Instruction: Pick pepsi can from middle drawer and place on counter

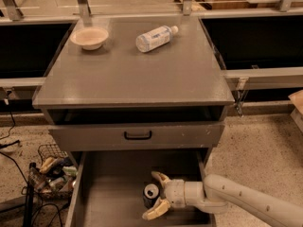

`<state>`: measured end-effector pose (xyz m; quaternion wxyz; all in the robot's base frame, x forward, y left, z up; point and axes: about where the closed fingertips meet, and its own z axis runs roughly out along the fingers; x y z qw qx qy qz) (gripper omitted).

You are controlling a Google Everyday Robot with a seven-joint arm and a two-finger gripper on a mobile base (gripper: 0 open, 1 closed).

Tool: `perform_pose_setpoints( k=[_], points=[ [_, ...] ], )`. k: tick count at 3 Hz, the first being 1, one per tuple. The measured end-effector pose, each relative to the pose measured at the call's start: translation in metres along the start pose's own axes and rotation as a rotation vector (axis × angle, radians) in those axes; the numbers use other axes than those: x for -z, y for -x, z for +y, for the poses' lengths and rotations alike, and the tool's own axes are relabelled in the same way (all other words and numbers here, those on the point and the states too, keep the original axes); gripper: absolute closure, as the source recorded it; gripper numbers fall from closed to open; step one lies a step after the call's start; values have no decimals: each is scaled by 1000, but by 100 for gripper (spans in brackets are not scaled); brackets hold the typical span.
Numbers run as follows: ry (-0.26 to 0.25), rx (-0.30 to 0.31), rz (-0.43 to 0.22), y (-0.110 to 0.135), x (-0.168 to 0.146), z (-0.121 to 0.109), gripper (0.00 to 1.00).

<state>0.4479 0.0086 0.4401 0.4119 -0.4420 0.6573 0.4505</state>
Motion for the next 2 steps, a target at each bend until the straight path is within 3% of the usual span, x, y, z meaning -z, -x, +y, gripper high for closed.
perform_pose_setpoints(
  k=[1, 2],
  points=[
    [0, 0, 0, 0, 0, 0, 0],
    [0, 0, 0, 0, 0, 0, 15]
  ],
)
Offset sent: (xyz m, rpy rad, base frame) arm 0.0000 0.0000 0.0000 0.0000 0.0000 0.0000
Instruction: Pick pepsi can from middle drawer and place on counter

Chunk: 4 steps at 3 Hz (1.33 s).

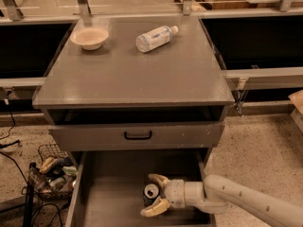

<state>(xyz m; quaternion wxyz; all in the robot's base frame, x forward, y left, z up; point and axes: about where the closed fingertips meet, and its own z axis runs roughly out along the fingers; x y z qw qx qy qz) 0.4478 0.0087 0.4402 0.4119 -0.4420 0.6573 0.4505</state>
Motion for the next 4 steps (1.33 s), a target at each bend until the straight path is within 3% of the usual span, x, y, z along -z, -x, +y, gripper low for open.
perform_pose_setpoints(
  k=[2, 3, 4],
  points=[
    [0, 0, 0, 0, 0, 0, 61],
    [0, 0, 0, 0, 0, 0, 92],
    [0, 0, 0, 0, 0, 0, 100]
  ],
)
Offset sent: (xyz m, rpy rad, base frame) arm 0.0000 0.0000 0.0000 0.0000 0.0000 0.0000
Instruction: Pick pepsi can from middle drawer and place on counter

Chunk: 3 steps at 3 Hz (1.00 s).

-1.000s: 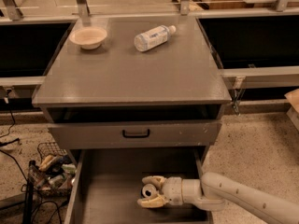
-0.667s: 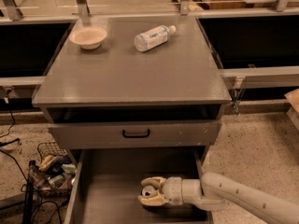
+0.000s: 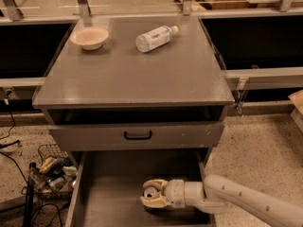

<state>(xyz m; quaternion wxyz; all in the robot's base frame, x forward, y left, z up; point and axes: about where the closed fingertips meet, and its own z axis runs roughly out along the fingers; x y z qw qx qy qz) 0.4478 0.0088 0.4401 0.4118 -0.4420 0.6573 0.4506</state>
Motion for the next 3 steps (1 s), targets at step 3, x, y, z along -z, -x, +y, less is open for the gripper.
perform_pose_setpoints(
  k=[3],
  points=[
    [-11, 34, 17, 68, 27, 13, 100]
  ],
)
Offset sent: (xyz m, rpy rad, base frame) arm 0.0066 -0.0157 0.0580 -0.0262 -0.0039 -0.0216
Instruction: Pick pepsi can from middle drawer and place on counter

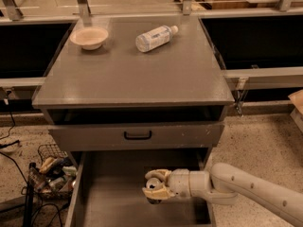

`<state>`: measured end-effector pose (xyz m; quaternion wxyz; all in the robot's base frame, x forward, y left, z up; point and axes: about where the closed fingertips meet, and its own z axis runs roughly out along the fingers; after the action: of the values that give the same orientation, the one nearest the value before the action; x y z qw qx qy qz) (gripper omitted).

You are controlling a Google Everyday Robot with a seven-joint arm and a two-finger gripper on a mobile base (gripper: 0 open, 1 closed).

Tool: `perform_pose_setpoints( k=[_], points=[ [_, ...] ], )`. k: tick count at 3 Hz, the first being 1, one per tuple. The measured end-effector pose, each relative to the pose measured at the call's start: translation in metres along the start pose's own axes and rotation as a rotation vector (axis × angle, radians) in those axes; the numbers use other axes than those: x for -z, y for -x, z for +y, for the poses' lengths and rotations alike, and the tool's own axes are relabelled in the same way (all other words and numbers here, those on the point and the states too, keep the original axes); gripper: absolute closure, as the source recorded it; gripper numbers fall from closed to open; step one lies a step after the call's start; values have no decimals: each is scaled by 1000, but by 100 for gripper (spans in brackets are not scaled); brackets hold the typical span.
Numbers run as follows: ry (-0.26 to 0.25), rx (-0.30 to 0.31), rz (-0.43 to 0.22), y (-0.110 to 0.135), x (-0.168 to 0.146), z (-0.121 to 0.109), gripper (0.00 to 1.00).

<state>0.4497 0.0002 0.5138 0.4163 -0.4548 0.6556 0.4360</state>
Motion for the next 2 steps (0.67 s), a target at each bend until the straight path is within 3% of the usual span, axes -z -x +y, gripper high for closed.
perform_pose_setpoints(
  k=[2],
  points=[
    [-24, 110, 15, 93, 44, 12, 100]
  ],
)
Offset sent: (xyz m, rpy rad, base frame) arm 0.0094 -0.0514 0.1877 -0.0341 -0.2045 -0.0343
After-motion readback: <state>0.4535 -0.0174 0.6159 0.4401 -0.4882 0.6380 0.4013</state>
